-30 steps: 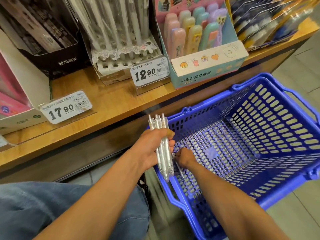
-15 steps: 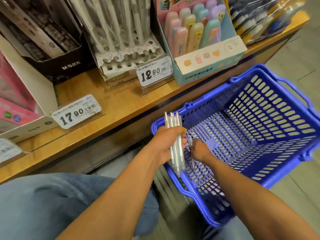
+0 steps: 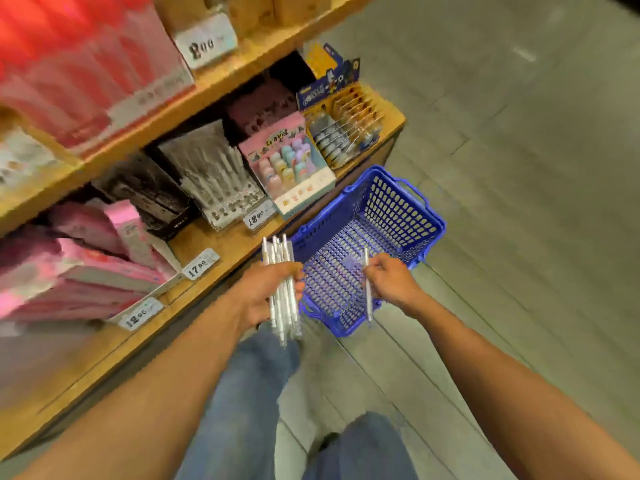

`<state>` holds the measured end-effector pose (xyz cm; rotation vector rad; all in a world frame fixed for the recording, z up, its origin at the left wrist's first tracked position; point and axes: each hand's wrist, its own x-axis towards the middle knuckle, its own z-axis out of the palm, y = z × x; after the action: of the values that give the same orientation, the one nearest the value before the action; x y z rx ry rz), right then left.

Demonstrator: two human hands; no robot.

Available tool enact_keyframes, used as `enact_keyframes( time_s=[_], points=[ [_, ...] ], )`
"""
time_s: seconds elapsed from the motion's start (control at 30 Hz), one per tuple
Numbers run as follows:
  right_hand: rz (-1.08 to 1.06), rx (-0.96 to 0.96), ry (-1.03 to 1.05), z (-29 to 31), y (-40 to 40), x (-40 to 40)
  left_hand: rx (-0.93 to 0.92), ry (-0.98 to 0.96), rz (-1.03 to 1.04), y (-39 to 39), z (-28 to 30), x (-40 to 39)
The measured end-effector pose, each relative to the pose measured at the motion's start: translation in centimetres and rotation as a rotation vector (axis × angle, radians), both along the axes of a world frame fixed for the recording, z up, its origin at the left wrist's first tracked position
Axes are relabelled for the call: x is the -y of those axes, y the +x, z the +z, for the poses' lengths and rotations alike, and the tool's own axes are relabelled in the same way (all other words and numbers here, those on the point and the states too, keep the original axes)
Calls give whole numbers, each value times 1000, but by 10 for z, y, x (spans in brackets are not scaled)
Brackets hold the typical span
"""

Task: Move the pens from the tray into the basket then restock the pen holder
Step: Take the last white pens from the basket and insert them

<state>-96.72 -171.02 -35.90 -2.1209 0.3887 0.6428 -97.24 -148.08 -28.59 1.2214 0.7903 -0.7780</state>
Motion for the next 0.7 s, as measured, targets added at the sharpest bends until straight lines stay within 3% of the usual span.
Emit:
enact_keyframes(
  time_s=[0.2,0.3,0.5,0.7],
  points=[
    [-24,50,139,179,-47,-5,66,-32,106,-61,155,-14],
    [-44,73,188,238,-58,-11,100,-17,147,-82,209,-27],
    [65,153,223,320,-65,-55,173,-69,280,-118,279,-69],
    [259,206,263,380,-57,-149,252,-150,375,-146,324,-165]
  ],
)
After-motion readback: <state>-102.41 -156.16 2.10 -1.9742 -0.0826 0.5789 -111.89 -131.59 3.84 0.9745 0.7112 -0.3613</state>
